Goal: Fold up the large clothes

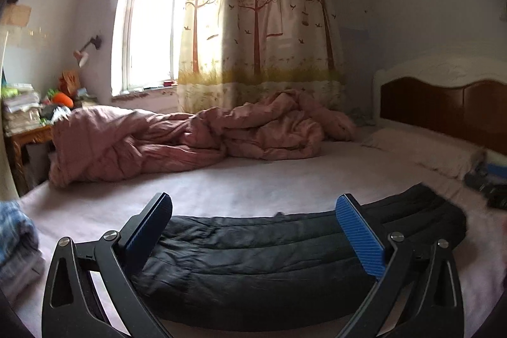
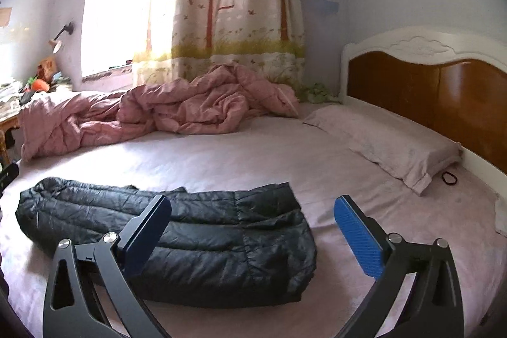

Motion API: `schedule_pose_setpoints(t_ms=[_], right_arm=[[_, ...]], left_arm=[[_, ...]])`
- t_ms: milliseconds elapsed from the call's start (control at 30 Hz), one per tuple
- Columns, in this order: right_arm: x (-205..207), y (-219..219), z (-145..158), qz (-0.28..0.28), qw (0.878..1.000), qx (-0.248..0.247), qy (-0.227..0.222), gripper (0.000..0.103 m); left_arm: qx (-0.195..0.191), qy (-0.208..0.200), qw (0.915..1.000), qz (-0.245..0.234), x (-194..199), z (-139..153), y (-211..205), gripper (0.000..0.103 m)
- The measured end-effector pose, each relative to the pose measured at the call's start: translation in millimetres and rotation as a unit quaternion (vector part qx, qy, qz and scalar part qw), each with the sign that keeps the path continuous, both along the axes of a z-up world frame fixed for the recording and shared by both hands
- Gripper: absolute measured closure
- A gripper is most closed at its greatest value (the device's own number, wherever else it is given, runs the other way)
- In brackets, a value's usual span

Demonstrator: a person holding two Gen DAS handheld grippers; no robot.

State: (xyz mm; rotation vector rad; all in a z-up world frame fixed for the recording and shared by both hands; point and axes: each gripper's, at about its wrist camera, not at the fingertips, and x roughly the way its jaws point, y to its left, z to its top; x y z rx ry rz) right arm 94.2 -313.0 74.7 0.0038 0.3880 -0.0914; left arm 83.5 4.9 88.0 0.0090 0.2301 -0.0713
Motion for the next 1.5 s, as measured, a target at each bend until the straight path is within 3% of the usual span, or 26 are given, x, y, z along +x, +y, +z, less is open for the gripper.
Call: schedule_pose_setpoints(t_ms=[100,333,433,500,533,567,600,633,700,800,833,933,1000,1167,1233,1333,1500], right_arm=[[-1,4,-2,0.008,1.000,0.000,0.000,0.000],[-1,12,-6,0.017,1.000,-0.016,0.004,0.000],[1,12,-7,0.025,1.000,-0.007,0.015,0.000],[6,10,-8,0.055,0.998,0.019,0.039,0.002],[8,7,-9,0.069,0.996,0.040,0.048,0.005],[9,5,-10,0.074,0.994,0.056,0.053,0.017],[10,3,-11,0.075,0.993,0.065,0.059,0.031],[13,2,-13,0.077,0.992,0.073,0.070,0.038],[17,0,-18,0.084,0.989,0.086,0.089,0.065],[22,2,-25,0.088,0.986,0.094,0.107,0.090],[24,4,-27,0.093,0.985,0.094,0.113,0.092],[33,13,-26,0.113,0.980,0.104,0.125,0.095],[41,22,-24,0.130,0.975,0.116,0.139,0.096],[68,57,-27,0.196,0.949,0.145,0.199,0.096],[85,77,-37,0.220,0.934,0.156,0.233,0.096],[110,105,-59,0.235,0.918,0.148,0.284,0.096],[155,137,-106,0.206,0.898,0.107,0.374,0.096]], left_arm=[[-0.014,0.003,0.9998,-0.013,-4,2,-6,0.000],[0.000,0.016,0.9988,-0.046,-4,-6,-27,0.001],[0.009,0.032,0.9962,-0.081,-5,-14,-42,0.014],[0.034,0.040,0.9940,-0.096,-5,-19,-53,0.031],[0.041,0.050,0.9924,-0.105,-3,-21,-58,0.049],[0.045,0.065,0.9903,-0.114,1,-25,-62,0.064],[0.038,0.082,0.9879,-0.126,5,-29,-66,0.070],[0.029,0.095,0.9859,-0.135,9,-33,-69,0.077],[0.009,0.120,0.9814,-0.149,18,-41,-72,0.086],[-0.029,0.167,0.9698,-0.175,36,-56,-77,0.098],[-0.044,0.187,0.9641,-0.183,42,-61,-78,0.102],[-0.065,0.228,0.9495,-0.205,55,-78,-88,0.102],[-0.057,0.254,0.9471,-0.188,64,-94,-95,0.103],[-0.118,0.281,0.9355,-0.178,74,-125,-83,0.101],[-0.144,0.277,0.9327,-0.182,73,-126,-76,0.101],[-0.151,0.287,0.9280,-0.183,72,-131,-75,0.101],[-0.167,0.322,0.9168,-0.167,76,-143,-73,0.100]])
